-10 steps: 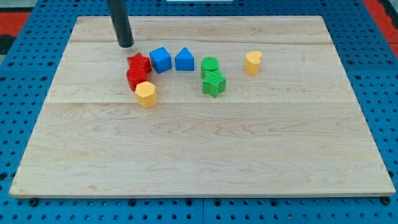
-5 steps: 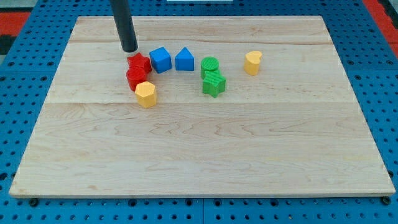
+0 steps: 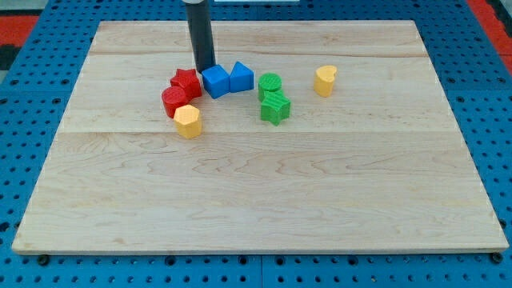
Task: Slide the blue cube away from the red star
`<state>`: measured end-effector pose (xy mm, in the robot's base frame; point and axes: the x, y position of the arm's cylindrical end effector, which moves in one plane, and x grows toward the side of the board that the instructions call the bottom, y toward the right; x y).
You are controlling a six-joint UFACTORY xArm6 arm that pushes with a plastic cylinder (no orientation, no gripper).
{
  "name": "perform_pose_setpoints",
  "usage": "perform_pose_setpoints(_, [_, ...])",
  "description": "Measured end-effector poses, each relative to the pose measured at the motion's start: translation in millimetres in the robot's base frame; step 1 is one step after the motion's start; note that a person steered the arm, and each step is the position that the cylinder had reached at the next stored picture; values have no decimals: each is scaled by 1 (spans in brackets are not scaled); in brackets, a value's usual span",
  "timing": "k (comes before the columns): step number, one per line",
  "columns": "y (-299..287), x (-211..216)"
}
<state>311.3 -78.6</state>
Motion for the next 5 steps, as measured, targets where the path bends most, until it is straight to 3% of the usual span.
perform_pose_setpoints(3, [-6,-81])
perform_pose_setpoints(5, [63,-75])
